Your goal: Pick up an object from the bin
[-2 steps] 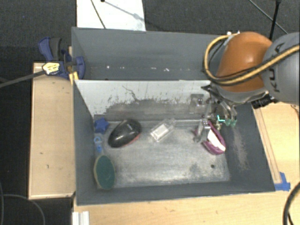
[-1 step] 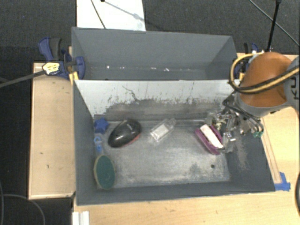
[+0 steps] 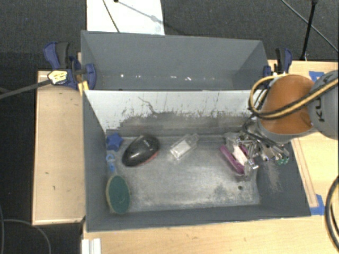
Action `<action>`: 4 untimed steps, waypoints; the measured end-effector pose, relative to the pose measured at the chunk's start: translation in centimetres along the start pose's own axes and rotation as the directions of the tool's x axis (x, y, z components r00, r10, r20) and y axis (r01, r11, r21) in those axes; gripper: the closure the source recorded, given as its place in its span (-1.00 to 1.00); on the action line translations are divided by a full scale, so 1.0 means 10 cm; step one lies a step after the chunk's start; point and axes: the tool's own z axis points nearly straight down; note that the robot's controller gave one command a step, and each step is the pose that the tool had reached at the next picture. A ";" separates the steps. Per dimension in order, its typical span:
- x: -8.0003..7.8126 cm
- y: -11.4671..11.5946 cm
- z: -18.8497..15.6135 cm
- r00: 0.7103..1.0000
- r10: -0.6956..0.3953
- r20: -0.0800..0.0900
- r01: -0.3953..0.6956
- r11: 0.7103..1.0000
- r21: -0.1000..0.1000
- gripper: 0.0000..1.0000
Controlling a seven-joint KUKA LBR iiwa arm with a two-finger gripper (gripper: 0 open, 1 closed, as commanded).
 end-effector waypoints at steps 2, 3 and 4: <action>0.17 -0.05 0.00 0.988 -0.152 -0.002 0.152 0.988 0.000 -1.00; 0.21 -0.04 -0.01 0.994 -0.109 -0.001 0.109 0.994 -0.003 -1.00; 0.33 0.15 -0.02 0.992 0.129 0.005 -0.129 0.992 0.002 -1.00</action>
Offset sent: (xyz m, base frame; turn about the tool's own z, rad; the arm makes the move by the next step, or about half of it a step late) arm -0.0421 -0.0018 -0.0009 -0.0089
